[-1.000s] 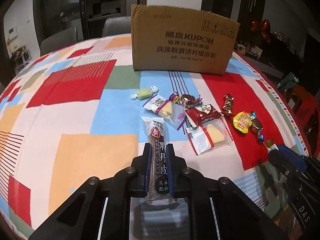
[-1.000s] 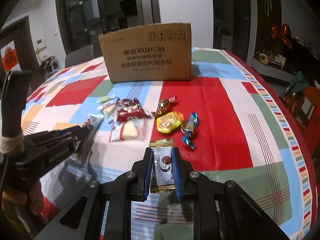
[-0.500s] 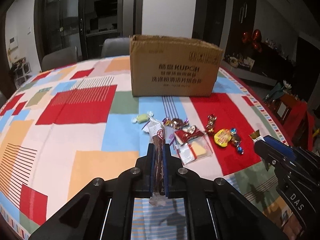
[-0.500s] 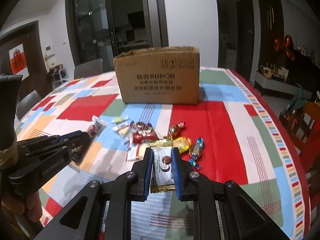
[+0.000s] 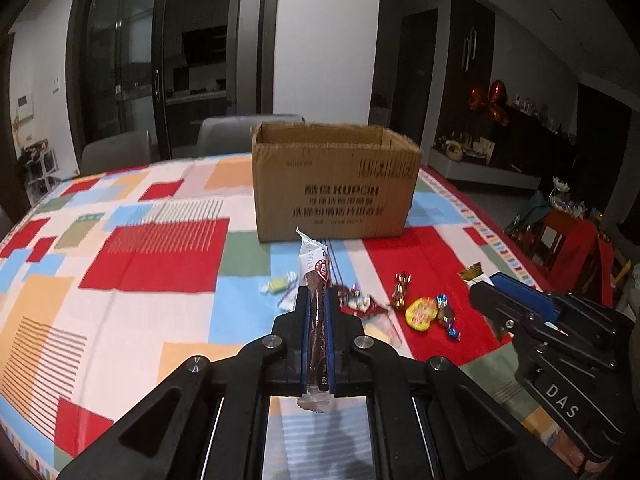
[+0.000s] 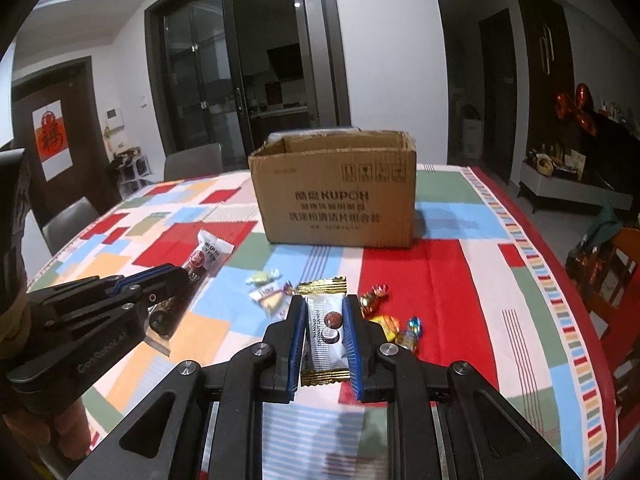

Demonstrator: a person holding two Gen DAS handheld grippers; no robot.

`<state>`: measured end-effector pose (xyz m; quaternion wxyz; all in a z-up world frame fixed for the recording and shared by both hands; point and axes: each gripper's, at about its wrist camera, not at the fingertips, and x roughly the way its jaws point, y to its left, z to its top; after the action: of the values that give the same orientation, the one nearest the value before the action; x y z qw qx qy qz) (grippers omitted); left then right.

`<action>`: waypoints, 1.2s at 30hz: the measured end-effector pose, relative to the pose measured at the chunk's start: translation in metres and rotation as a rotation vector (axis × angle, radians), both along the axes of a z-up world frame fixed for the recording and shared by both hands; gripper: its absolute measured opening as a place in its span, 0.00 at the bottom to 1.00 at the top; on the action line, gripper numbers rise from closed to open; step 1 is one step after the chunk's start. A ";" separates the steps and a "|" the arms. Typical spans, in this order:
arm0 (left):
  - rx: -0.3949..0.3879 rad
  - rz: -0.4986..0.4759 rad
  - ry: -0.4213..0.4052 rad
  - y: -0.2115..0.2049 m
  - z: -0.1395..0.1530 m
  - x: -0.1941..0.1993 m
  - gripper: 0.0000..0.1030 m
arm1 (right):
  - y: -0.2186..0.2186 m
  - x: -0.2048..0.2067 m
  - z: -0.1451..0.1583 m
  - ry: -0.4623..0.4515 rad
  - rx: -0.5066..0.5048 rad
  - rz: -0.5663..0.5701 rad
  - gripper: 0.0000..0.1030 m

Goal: Organize snacks
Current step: 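Lift both snacks over the cardboard box and open both tools to drop them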

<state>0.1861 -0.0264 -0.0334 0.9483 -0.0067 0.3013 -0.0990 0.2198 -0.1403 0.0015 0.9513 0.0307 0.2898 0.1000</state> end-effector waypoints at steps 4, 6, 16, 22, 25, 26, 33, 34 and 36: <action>-0.006 -0.002 -0.043 0.000 0.015 0.005 0.07 | 0.001 0.008 0.011 -0.033 0.012 0.001 0.20; -0.005 0.000 -0.061 0.001 0.021 0.009 0.07 | 0.001 0.013 0.017 -0.054 0.019 0.000 0.20; -0.001 -0.011 -0.118 0.000 0.046 0.038 0.07 | -0.002 0.055 0.043 -0.107 0.072 -0.008 0.20; 0.003 -0.026 -0.138 -0.004 0.058 0.063 0.07 | -0.004 0.086 0.055 -0.117 0.096 -0.006 0.20; 0.000 -0.036 -0.135 -0.007 0.063 0.077 0.07 | -0.005 0.101 0.060 -0.116 0.105 -0.009 0.20; 0.001 -0.038 -0.134 -0.008 0.065 0.084 0.07 | -0.006 0.106 0.061 -0.117 0.108 -0.009 0.20; 0.018 -0.045 -0.138 -0.013 0.077 0.121 0.07 | -0.009 0.143 0.068 -0.116 0.079 -0.013 0.20; 0.021 -0.046 -0.139 -0.014 0.079 0.128 0.07 | -0.009 0.147 0.069 -0.117 0.071 -0.017 0.20; 0.023 -0.050 -0.134 -0.015 0.082 0.138 0.07 | -0.011 0.161 0.072 -0.113 0.060 -0.022 0.20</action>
<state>0.3240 -0.0410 0.0482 0.9636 0.0183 0.2384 -0.1192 0.3813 -0.1517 0.0732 0.9659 0.0566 0.2322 0.0999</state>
